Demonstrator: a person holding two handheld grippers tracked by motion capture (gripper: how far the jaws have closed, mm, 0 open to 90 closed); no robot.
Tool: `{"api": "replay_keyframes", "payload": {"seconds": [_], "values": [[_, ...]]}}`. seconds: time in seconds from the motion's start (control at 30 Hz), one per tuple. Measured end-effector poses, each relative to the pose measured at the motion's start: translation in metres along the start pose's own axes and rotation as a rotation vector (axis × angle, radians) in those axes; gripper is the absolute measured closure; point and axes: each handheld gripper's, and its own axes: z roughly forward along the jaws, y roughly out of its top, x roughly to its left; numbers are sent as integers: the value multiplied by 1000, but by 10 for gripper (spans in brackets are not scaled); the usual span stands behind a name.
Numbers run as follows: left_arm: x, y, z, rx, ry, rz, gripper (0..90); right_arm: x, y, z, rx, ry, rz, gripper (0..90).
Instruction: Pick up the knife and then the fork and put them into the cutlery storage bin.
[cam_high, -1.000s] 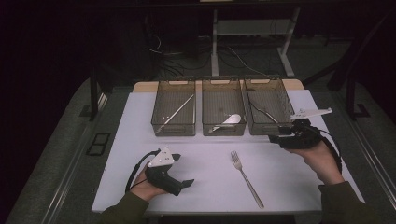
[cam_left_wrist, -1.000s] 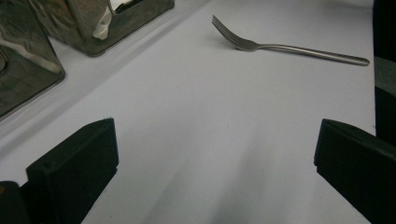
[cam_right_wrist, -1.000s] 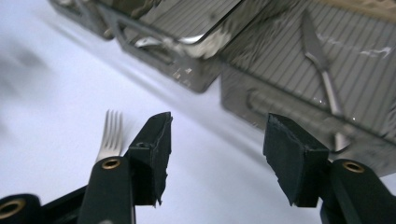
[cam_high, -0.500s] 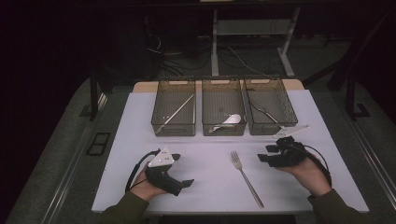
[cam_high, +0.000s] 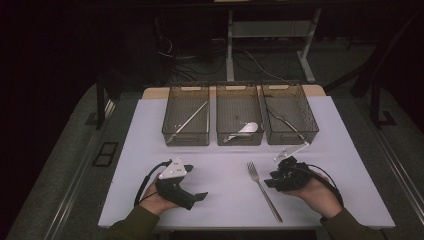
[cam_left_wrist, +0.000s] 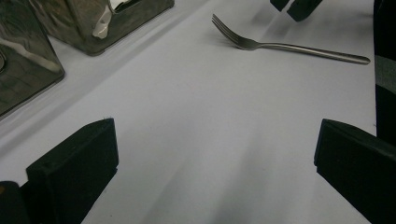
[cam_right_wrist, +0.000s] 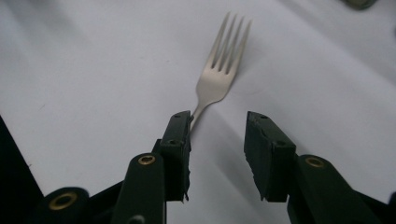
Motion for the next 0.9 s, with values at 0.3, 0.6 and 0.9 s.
{"api": "replay_keyframes", "payload": {"seconds": [0.3, 0.6, 0.9], "values": [[0, 0, 0, -7, 1, -5, 0, 18, 0, 18, 79, 9, -53, 634], [-1, 0, 1, -6, 0, -7, 0, 25, 2, 27, 124, -31, -82, 687], [-1, 0, 1, -5, 1, -5, 0, 27, 14, 30, 219, -55, -79, 714]]}}
